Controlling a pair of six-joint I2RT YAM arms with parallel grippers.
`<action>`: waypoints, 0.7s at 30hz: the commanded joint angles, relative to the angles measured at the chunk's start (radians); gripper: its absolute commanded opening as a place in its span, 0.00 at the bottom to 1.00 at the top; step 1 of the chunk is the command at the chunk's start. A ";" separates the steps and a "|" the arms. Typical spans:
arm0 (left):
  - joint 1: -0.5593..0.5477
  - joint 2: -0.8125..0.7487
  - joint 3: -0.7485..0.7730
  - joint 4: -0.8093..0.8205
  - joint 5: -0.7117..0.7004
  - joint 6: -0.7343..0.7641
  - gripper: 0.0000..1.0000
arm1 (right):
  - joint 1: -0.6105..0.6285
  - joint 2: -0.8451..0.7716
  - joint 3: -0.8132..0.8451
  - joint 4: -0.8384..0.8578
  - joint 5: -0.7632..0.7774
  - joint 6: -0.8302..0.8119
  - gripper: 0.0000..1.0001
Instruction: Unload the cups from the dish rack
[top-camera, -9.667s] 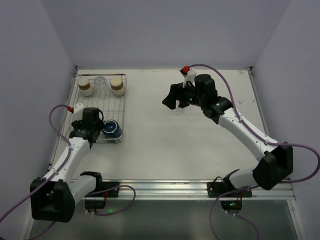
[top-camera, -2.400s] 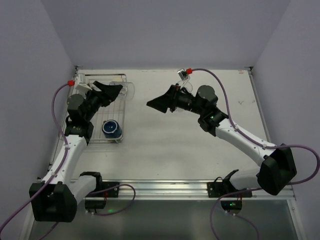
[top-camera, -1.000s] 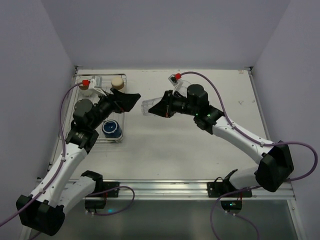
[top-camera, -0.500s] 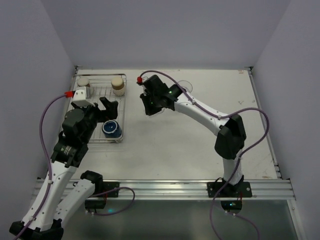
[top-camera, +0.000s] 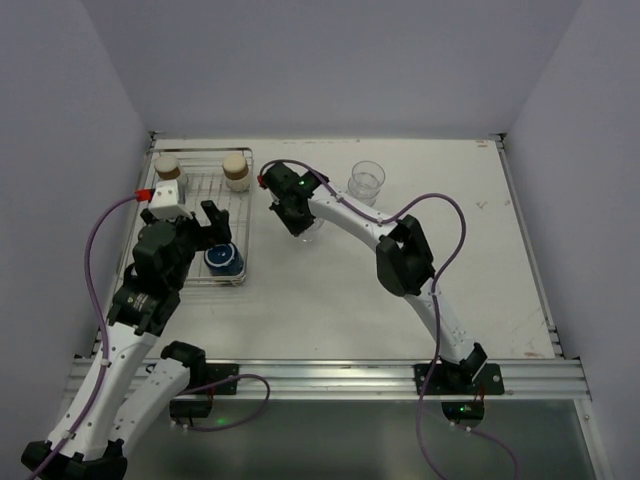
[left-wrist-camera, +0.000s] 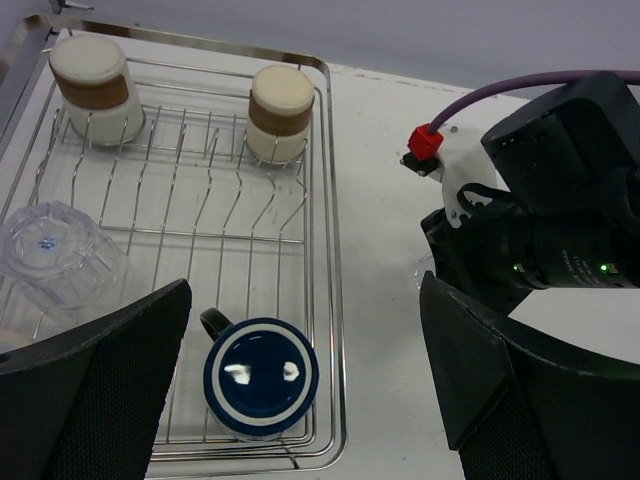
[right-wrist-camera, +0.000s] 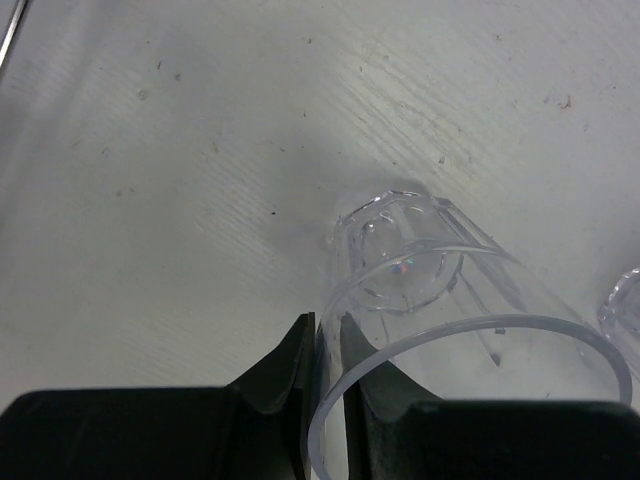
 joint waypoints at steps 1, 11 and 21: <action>-0.003 0.006 0.010 0.008 -0.049 0.022 0.98 | -0.003 0.007 0.053 -0.040 0.007 -0.075 0.00; -0.004 0.075 0.063 0.008 -0.079 -0.007 0.98 | -0.004 -0.077 0.001 0.052 0.009 -0.080 0.45; 0.007 0.213 0.109 0.014 -0.228 -0.064 0.95 | -0.003 -0.384 -0.224 0.242 -0.125 -0.032 0.59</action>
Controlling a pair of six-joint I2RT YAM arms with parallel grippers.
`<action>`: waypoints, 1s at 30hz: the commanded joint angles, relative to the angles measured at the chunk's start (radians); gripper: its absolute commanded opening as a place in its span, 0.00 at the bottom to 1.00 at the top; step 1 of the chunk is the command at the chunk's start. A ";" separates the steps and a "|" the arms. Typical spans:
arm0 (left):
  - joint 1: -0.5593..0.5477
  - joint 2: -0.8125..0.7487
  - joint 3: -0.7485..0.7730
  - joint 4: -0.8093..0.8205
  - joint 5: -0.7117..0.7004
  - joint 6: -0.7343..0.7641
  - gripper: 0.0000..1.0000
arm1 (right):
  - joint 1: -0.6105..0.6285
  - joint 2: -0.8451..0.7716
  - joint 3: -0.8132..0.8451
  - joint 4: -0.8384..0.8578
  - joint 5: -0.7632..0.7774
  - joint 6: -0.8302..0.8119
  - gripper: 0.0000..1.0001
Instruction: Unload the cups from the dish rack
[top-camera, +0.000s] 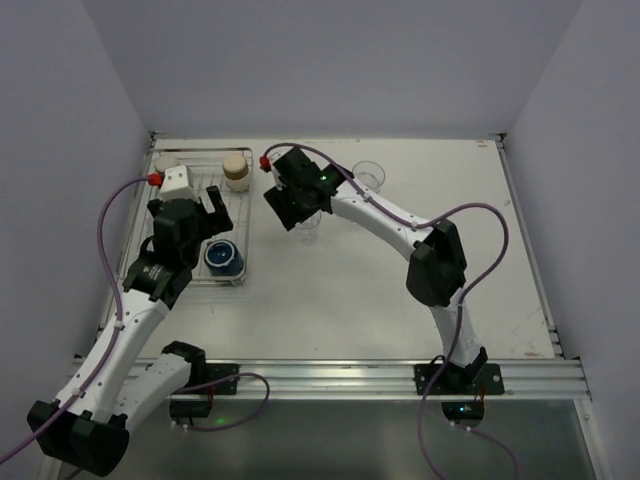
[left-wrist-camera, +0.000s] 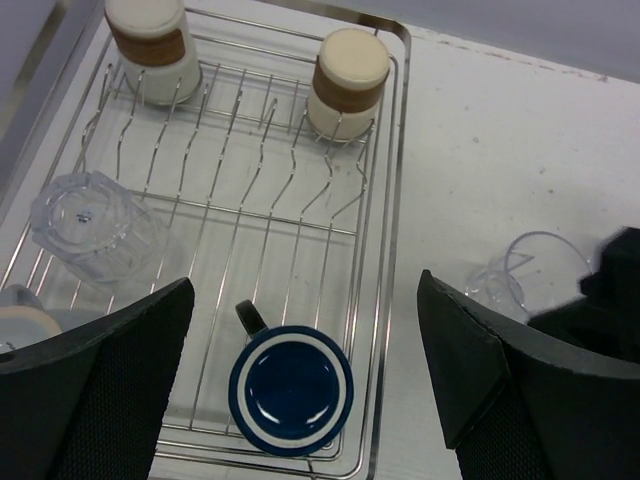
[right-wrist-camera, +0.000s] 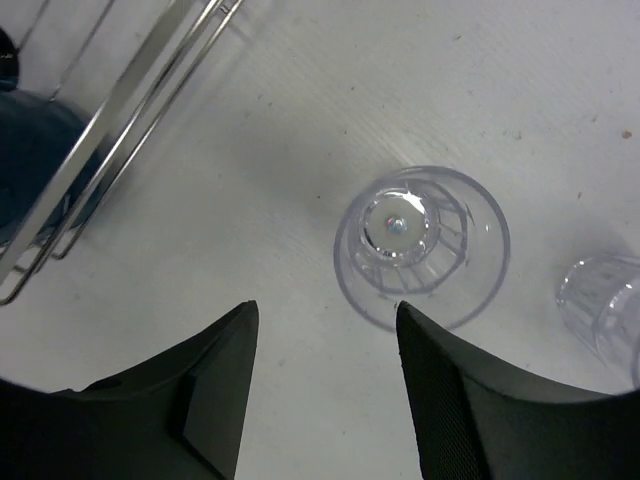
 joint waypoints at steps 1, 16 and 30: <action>0.023 0.094 0.078 0.045 -0.122 -0.025 0.95 | 0.000 -0.233 -0.111 0.159 -0.066 0.013 0.61; 0.438 0.436 0.175 0.034 -0.018 -0.013 0.96 | 0.012 -0.526 -0.489 0.453 -0.315 0.111 0.66; 0.515 0.717 0.290 0.019 0.022 -0.005 0.93 | 0.032 -0.565 -0.501 0.457 -0.300 0.102 0.66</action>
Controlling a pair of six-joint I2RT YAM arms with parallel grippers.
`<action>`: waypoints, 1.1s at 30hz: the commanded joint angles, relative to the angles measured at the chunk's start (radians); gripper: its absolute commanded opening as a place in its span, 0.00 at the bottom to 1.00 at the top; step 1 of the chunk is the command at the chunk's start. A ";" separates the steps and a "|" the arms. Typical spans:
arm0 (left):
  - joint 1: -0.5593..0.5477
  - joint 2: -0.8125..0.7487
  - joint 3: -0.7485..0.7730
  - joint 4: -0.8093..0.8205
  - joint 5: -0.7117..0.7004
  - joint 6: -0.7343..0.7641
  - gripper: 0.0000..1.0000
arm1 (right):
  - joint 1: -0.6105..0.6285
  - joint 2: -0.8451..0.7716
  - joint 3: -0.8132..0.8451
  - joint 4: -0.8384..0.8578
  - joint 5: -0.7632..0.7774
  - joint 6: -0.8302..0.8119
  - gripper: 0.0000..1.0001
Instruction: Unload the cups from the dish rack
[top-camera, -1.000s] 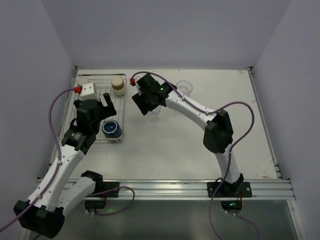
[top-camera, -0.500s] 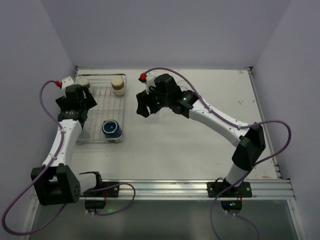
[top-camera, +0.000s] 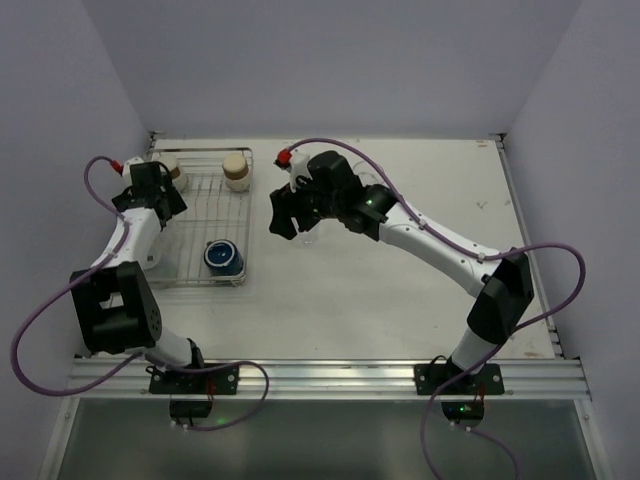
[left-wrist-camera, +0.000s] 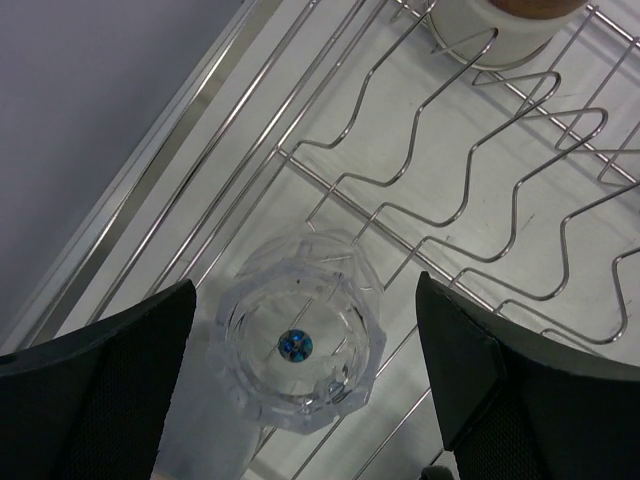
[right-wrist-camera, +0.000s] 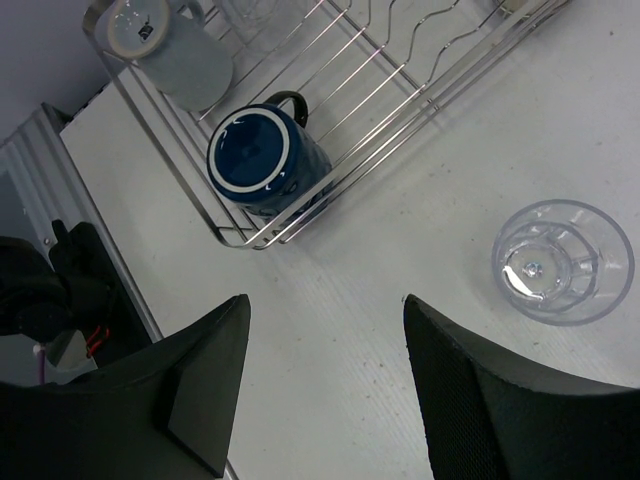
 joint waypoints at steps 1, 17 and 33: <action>0.011 0.054 0.070 0.014 0.000 0.012 0.93 | 0.005 -0.069 -0.004 0.042 0.003 0.000 0.66; 0.031 0.090 0.067 0.042 0.047 0.012 0.53 | 0.007 -0.079 -0.011 0.042 0.012 -0.006 0.66; 0.037 -0.242 0.004 0.098 0.265 -0.081 0.21 | 0.005 -0.176 -0.139 0.258 -0.041 0.165 0.69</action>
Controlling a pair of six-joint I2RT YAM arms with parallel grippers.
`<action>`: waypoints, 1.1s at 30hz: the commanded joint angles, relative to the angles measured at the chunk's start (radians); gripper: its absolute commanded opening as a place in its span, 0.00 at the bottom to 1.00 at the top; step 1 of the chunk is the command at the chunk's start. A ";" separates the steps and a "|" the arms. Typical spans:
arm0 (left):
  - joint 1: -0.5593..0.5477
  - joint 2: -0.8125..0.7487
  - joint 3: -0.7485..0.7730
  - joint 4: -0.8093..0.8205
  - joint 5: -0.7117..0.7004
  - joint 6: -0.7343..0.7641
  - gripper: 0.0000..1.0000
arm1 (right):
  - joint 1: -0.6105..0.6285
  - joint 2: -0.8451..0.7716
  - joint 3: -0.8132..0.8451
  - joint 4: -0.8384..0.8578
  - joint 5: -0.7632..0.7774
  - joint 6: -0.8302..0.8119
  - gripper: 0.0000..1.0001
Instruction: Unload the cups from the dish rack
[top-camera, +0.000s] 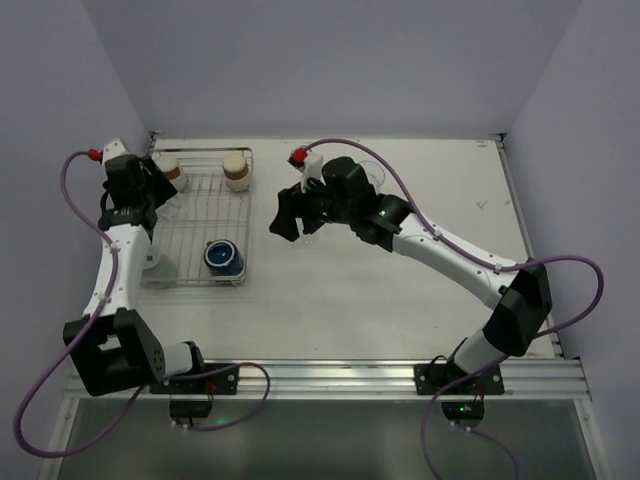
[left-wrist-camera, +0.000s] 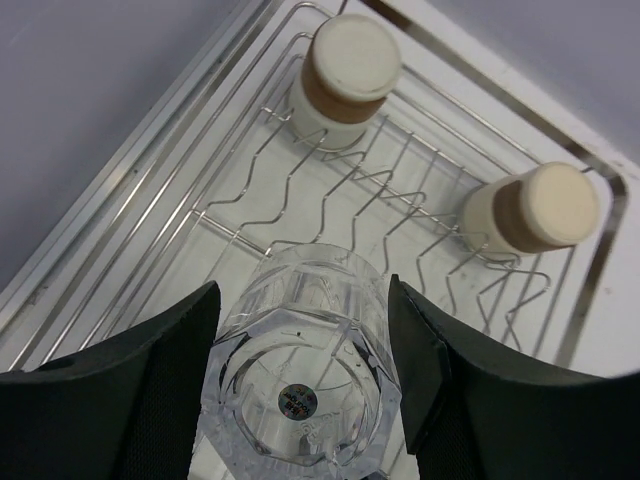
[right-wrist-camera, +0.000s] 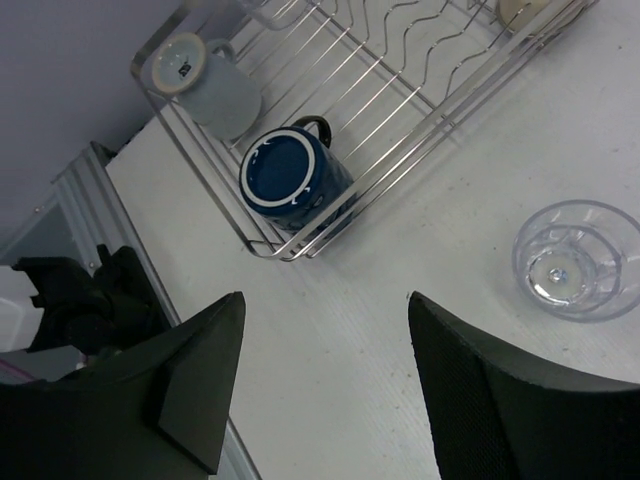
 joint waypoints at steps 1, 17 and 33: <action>0.008 -0.103 -0.060 0.082 0.120 -0.051 0.20 | 0.006 -0.092 -0.044 0.178 -0.048 0.110 0.72; -0.042 -0.467 -0.336 0.583 0.888 -0.476 0.18 | -0.014 -0.142 -0.265 0.668 -0.172 0.360 0.91; -0.183 -0.538 -0.592 1.125 0.954 -0.798 0.16 | -0.017 -0.163 -0.334 0.790 -0.210 0.412 0.86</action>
